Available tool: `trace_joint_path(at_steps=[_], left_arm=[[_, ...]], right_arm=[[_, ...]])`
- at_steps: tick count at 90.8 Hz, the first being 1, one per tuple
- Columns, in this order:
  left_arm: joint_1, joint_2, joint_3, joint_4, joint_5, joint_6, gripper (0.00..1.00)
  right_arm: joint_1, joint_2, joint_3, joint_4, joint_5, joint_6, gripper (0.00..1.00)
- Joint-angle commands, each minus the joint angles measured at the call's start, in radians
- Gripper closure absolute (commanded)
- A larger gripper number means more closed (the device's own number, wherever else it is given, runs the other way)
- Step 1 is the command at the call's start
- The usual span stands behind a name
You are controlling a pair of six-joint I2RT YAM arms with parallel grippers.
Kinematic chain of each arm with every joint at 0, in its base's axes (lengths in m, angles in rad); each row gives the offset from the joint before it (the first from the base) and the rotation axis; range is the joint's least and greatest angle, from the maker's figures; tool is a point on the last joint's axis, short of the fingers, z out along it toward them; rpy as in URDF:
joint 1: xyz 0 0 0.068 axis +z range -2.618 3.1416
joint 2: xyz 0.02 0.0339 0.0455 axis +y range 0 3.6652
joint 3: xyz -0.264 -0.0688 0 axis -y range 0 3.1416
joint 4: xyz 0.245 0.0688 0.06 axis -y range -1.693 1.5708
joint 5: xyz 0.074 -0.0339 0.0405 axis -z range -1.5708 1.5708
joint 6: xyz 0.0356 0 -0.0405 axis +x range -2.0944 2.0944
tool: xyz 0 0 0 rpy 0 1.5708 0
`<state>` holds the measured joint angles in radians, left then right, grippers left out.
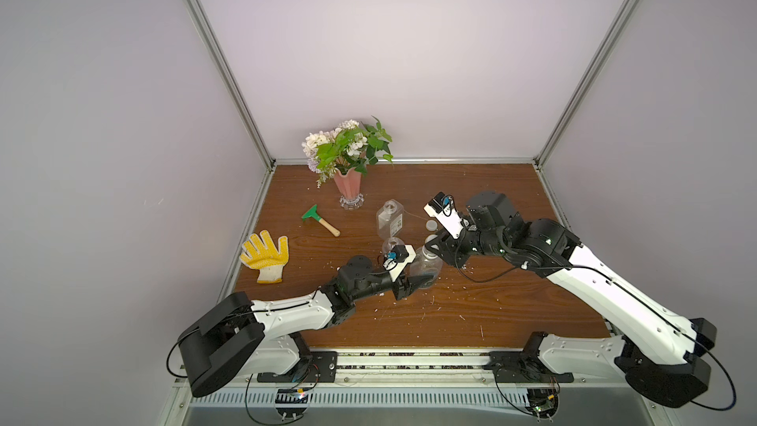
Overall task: Screw on the bottle caps
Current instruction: Screw the bottle cap onto the plastic bottle.
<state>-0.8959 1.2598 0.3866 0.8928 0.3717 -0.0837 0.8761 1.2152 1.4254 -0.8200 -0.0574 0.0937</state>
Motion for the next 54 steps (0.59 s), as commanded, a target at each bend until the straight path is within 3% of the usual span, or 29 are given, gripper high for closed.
trace_joint_path(at_steps=[1,54], left_arm=[[-0.011,-0.019,0.018,0.042,0.0,0.016,0.48],[-0.011,-0.027,0.01,0.042,-0.02,0.022,0.47]], right_arm=[[0.007,-0.003,-0.009,-0.003,-0.003,-0.008,0.56],[0.021,-0.02,-0.035,-0.019,-0.081,-0.009,0.56]])
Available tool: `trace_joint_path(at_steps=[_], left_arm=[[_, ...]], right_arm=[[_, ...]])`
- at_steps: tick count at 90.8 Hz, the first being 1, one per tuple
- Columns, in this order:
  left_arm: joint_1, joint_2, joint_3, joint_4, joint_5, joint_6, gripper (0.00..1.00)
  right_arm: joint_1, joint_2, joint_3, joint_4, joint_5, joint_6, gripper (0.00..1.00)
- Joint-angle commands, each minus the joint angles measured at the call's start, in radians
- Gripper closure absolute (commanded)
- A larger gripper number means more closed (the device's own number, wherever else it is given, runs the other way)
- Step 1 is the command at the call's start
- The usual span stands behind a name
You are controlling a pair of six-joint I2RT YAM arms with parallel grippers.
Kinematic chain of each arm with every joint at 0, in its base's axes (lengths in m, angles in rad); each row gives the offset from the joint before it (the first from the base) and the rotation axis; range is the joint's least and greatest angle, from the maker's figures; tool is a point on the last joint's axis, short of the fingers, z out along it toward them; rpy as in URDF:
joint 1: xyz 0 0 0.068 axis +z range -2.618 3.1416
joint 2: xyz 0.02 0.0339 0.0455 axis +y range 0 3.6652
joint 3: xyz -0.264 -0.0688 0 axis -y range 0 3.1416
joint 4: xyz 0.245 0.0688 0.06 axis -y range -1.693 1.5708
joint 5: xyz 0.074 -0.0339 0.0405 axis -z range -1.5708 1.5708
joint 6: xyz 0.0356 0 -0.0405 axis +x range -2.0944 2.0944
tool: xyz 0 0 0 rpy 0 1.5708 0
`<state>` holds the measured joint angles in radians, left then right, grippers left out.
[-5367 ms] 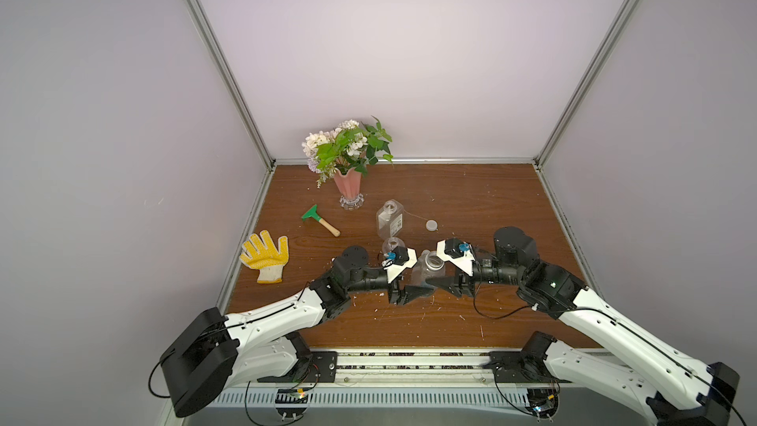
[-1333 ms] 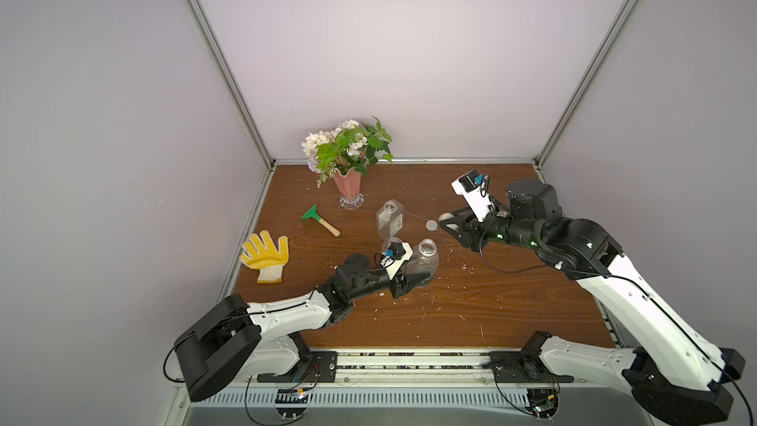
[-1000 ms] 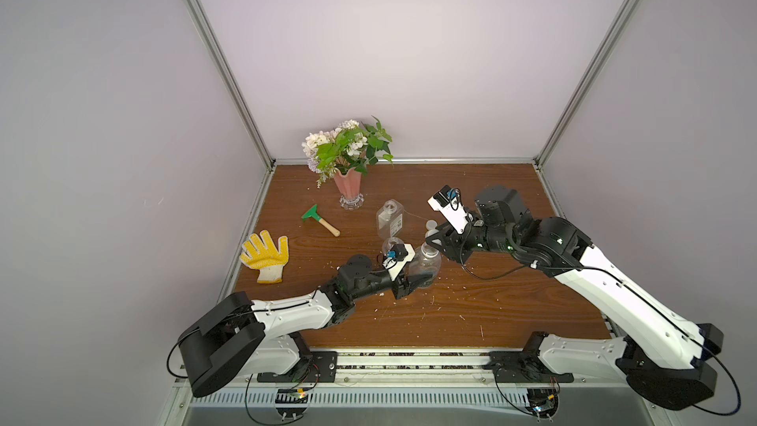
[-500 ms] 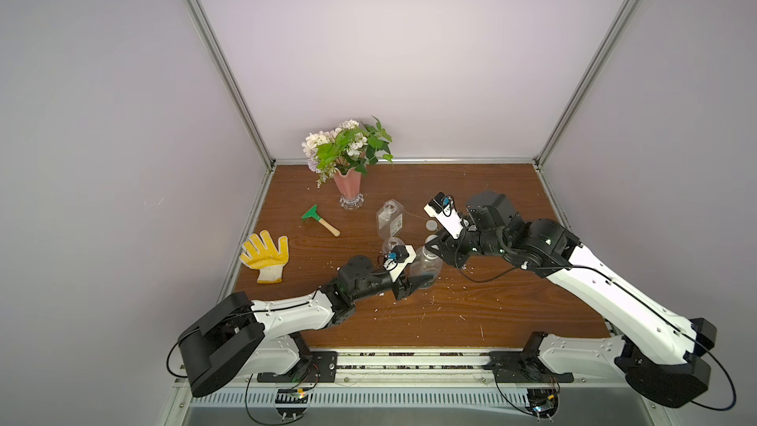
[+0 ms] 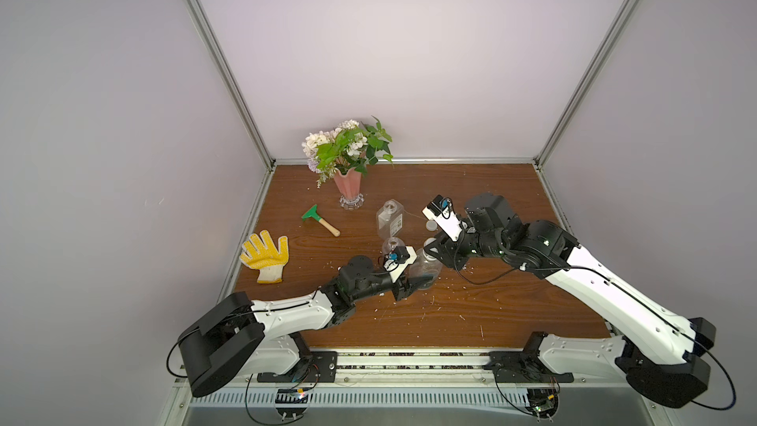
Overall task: Screw on the bottle caps
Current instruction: Screw the bottle cap onto the plastic bottle.
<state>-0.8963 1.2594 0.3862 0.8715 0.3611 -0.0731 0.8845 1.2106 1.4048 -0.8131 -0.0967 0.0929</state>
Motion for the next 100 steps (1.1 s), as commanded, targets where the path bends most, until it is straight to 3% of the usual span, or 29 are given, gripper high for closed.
trace_joint_path(at_steps=[1,53,100], left_arm=[[-0.011,-0.027,0.01,0.063,-0.01,0.011,0.47],[-0.01,-0.057,-0.005,0.064,-0.036,0.02,0.47],[-0.011,-0.06,-0.004,0.063,-0.033,0.028,0.46]], right_arm=[[0.013,-0.015,-0.015,-0.026,-0.041,-0.008,0.56],[0.029,-0.013,-0.041,-0.035,-0.086,-0.024,0.56],[0.034,0.01,-0.047,-0.031,-0.035,-0.023,0.56]])
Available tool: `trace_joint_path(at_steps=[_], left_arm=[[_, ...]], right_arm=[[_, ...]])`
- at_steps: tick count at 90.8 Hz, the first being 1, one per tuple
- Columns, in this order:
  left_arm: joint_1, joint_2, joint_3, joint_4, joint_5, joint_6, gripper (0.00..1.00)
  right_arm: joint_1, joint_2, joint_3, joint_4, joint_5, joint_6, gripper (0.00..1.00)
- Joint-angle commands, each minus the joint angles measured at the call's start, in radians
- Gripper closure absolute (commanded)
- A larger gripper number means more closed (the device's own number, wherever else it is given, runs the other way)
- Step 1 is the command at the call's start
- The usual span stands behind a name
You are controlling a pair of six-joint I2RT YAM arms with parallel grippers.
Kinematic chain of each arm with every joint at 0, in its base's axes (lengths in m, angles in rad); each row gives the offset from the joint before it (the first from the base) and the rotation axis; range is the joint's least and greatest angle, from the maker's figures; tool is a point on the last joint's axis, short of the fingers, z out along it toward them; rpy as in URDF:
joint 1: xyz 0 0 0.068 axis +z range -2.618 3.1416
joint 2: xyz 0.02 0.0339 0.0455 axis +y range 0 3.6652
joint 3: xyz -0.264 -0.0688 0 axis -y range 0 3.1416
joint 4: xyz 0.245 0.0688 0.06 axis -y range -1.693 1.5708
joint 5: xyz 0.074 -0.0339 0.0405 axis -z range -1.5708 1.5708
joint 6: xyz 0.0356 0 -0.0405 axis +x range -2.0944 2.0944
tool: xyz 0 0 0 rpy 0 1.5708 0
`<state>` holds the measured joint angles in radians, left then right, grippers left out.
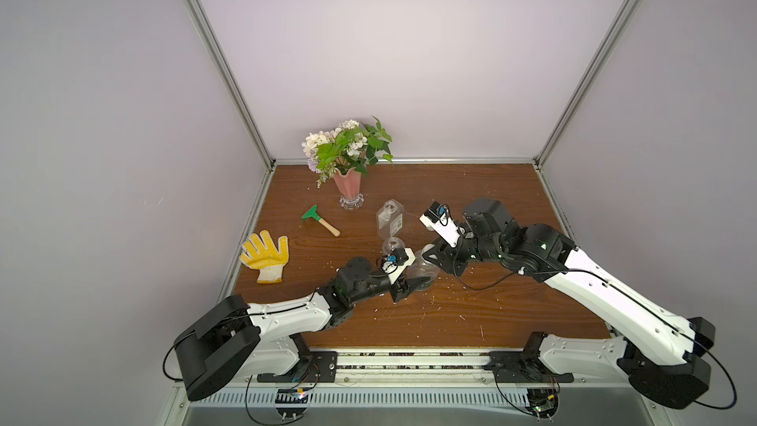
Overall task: Screw on the bottle caps
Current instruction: Screw the bottle cap onto the plastic bottle.
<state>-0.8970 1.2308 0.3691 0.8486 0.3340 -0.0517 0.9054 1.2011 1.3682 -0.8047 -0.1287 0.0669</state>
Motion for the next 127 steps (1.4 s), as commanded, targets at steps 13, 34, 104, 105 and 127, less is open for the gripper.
trace_joint_path(at_steps=[13,34,104,105,127], left_arm=[[-0.01,-0.03,0.012,0.094,-0.003,0.006,0.46],[-0.009,-0.025,0.009,0.093,-0.002,0.008,0.46],[-0.01,0.015,0.01,0.099,-0.014,0.007,0.45],[-0.01,0.016,0.011,0.099,-0.015,0.007,0.45],[-0.01,0.029,0.009,0.113,-0.036,-0.019,0.45]], right_arm=[[0.013,0.021,-0.009,-0.036,-0.002,0.005,0.56],[0.013,0.018,0.008,-0.034,-0.004,0.012,0.55],[0.013,0.039,0.081,-0.054,0.013,-0.001,0.36],[0.012,0.039,0.083,-0.055,0.013,-0.001,0.35],[0.012,0.022,0.129,-0.088,0.042,-0.035,0.1]])
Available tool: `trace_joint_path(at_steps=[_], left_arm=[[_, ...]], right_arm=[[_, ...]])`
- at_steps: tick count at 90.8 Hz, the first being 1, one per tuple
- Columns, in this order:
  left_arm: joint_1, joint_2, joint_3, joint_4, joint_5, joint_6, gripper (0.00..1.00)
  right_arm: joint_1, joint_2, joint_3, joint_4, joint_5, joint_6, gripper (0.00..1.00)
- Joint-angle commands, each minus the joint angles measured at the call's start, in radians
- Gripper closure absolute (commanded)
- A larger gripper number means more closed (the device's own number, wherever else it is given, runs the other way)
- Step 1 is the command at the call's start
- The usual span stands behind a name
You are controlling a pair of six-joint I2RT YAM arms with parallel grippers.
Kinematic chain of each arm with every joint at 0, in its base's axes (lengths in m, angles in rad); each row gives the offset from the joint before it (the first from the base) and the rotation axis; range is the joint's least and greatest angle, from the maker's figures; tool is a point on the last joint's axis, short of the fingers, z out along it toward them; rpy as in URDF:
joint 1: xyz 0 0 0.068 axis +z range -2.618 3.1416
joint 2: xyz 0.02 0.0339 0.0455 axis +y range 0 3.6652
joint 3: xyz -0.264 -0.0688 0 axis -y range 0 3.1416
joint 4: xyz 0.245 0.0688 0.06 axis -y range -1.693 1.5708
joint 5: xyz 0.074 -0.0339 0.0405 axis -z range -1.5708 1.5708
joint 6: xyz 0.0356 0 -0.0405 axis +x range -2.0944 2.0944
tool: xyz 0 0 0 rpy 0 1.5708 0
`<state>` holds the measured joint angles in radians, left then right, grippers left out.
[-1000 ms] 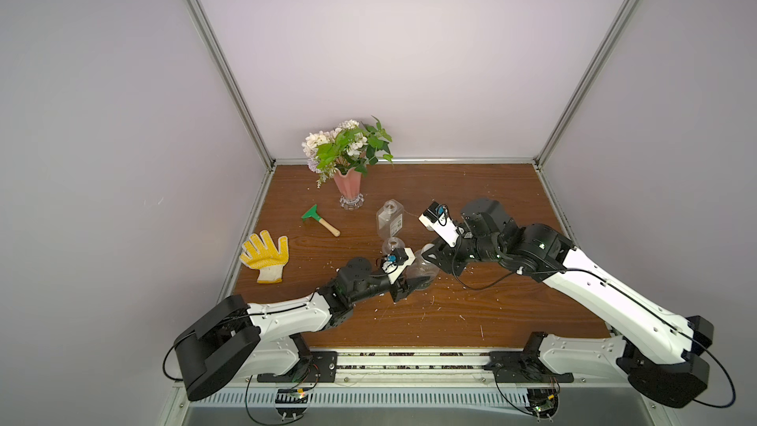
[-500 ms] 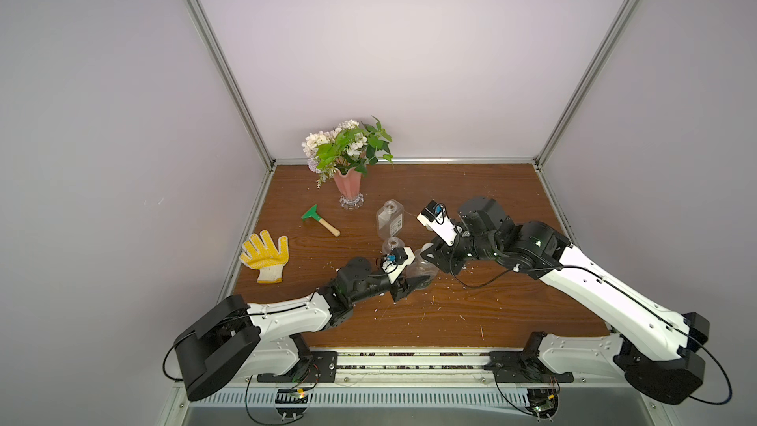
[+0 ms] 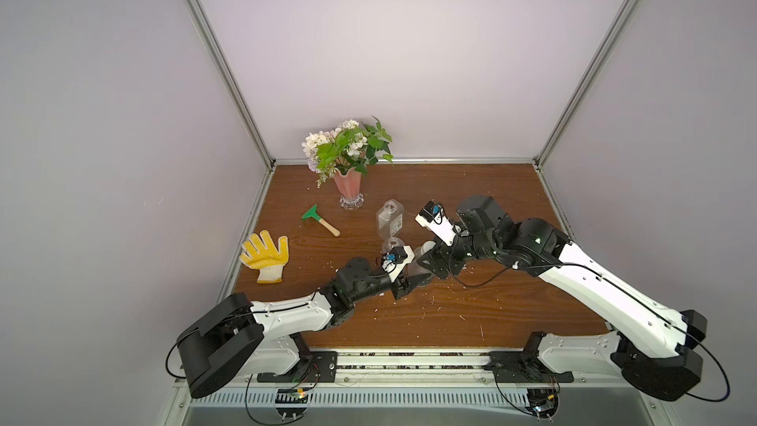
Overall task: Screw on the bottle caps
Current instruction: Screw the bottle cap onto the plastic bottle.
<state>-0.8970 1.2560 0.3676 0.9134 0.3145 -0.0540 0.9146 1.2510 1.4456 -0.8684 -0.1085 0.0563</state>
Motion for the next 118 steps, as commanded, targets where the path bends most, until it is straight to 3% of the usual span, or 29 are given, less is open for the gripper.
trace_joint_path(at_steps=[1,20,34,62,87,101,118], left_arm=[[-0.01,0.004,0.01,0.049,-0.018,-0.019,0.45],[-0.003,-0.022,-0.012,0.059,-0.042,-0.063,0.45],[0.046,-0.064,-0.034,0.061,0.016,-0.114,0.45],[0.107,-0.195,-0.029,-0.084,0.122,-0.082,0.45],[0.11,-0.221,0.04,-0.193,0.275,-0.011,0.45],[0.109,-0.219,0.053,-0.185,0.3,-0.003,0.45],[0.11,-0.22,0.049,-0.158,0.313,0.0,0.45]], right_arm=[[0.003,-0.03,0.054,-0.026,0.023,-0.027,0.1],[-0.012,-0.092,0.087,0.01,0.052,-0.086,0.06],[-0.05,-0.172,0.035,0.105,0.021,-0.168,0.06],[-0.128,-0.348,-0.217,0.397,-0.263,-0.392,0.06],[-0.142,-0.289,-0.21,0.409,-0.493,-0.545,0.06],[-0.143,-0.258,-0.215,0.424,-0.514,-0.58,0.07],[-0.144,-0.194,-0.186,0.41,-0.539,-0.579,0.15]])
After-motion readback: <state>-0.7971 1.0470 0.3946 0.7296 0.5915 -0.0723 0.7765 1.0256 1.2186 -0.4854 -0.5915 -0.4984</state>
